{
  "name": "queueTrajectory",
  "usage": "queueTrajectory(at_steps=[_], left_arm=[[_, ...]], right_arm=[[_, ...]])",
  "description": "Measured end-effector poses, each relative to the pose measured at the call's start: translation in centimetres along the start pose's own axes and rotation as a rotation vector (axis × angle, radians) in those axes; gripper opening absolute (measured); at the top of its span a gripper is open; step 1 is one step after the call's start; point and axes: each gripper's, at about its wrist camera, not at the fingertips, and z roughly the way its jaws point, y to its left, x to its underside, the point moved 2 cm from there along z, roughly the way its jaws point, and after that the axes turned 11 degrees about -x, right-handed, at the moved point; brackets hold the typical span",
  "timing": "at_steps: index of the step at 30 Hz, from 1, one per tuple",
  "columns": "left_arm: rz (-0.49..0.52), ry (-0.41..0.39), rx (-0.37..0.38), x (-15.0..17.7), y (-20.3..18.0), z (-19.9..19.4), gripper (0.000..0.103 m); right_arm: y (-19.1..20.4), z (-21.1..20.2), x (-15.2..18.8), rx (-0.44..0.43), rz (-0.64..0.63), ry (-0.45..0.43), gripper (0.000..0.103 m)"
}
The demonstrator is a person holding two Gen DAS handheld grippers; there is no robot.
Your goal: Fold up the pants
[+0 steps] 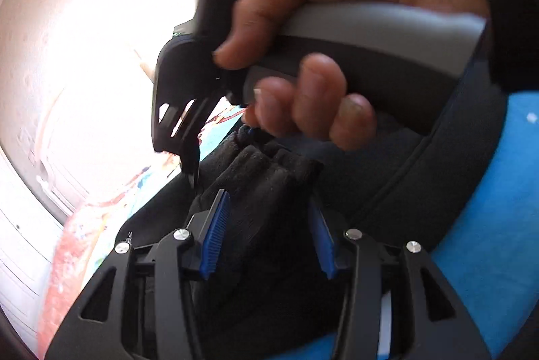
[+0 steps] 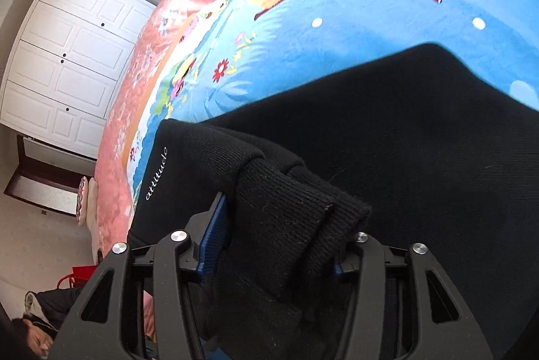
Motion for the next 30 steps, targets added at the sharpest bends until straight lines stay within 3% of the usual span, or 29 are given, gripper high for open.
queueTrajectory(at_steps=[3,5,8,11,13,16,17,19,21,25,29,30], left_arm=[[-0.300,0.015,0.108,1.2,6.4,-2.6,0.048],[-0.497,0.063,0.112,3.2,11.6,-2.9,0.045],[-0.738,0.143,0.101,7.2,18.8,-0.9,0.026],[-0.734,0.303,0.116,10.5,20.9,3.2,0.025],[-0.733,0.402,0.151,12.5,20.2,4.7,0.025],[-0.839,0.346,0.196,13.5,21.7,3.2,0.031],[-0.888,0.328,0.193,14.1,20.9,1.7,0.043],[-0.918,0.307,0.187,14.4,20.2,0.2,0.045],[-0.865,0.294,0.178,14.4,19.7,-1.0,0.045],[-0.708,0.300,0.225,13.7,15.0,-3.7,0.047],[-0.630,0.354,0.132,14.6,12.8,-1.9,0.048],[-0.607,0.373,0.094,15.1,12.7,-1.4,0.043]], right_arm=[[0.7,-3.4,-0.3,0.125,-0.034,-0.119,0.071],[1.7,-5.2,-0.1,0.200,-0.067,-0.194,0.072],[5.3,-5.5,1.8,0.318,-0.194,-0.246,0.072],[9.0,-3.3,4.8,0.399,-0.337,-0.288,0.076],[9.5,-1.6,6.1,0.485,-0.375,-0.316,0.076],[6.8,2.1,6.7,0.682,-0.400,-0.222,0.070],[5.8,2.2,6.8,0.670,-0.383,-0.240,0.070],[4.5,1.6,6.6,0.606,-0.314,-0.269,0.074],[4.2,1.5,6.6,0.608,-0.304,-0.263,0.082],[4.2,1.7,6.8,0.617,-0.291,-0.269,0.085],[4.8,2.1,7.3,0.658,-0.324,-0.282,0.086],[4.9,2.2,7.3,0.669,-0.336,-0.279,0.086]])
